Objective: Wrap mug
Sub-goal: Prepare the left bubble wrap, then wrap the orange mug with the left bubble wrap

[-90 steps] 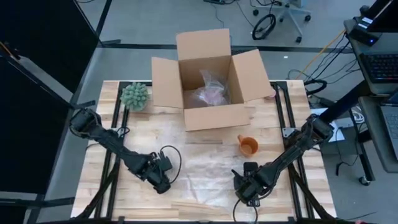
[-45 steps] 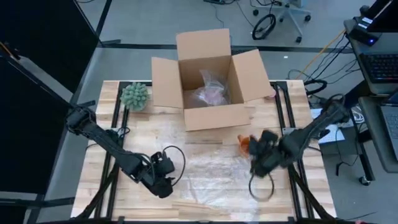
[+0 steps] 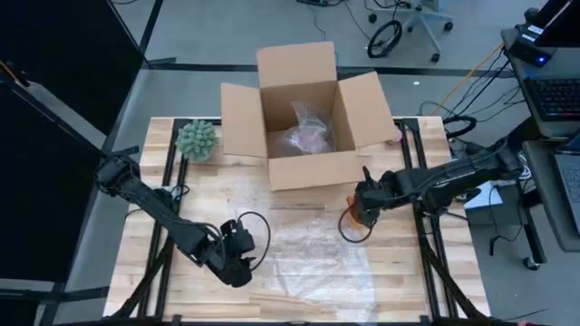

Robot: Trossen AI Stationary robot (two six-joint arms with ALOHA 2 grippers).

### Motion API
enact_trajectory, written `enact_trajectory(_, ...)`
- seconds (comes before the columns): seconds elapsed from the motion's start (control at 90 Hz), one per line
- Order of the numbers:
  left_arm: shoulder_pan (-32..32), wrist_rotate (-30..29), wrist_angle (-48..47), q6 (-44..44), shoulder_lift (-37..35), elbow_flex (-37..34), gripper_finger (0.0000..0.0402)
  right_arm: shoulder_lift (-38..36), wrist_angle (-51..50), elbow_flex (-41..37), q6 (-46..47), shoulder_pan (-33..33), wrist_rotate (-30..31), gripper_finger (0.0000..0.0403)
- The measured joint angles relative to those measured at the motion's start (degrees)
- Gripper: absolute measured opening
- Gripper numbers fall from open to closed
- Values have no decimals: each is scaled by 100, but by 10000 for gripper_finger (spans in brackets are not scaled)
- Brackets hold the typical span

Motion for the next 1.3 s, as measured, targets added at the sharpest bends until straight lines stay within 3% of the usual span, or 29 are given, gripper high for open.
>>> enact_trajectory(0.233,-3,-81,1,-11,0,0,189,32,709,-560,-41,-187,-184,193)
enact_trajectory(0.333,-4,-130,2,-12,0,0,189,32,743,-620,-59,-198,-236,137)
enact_trajectory(0.456,-2,-171,3,-13,0,-2,189,32,746,-629,-203,-198,-238,36)
enact_trajectory(0.511,-2,-192,3,-17,0,-4,189,28,739,-626,-333,-198,-245,15)
enact_trajectory(0.656,-2,-212,5,-48,0,-4,189,-15,-56,-280,-513,-196,-161,7)
enact_trajectory(0.867,-2,-212,1,-49,0,-4,190,-77,-1049,1279,-400,276,-103,3)
enact_trajectory(1.056,0,-211,1,-48,0,-4,190,276,854,1693,-433,1025,-171,2)
enact_trajectory(1.189,0,-235,-2,-51,0,-5,190,1158,2110,1698,-798,1210,-251,1)
enact_trajectory(1.3,0,-122,6,-52,0,-5,190,2016,2212,2038,-1144,1175,-267,1)
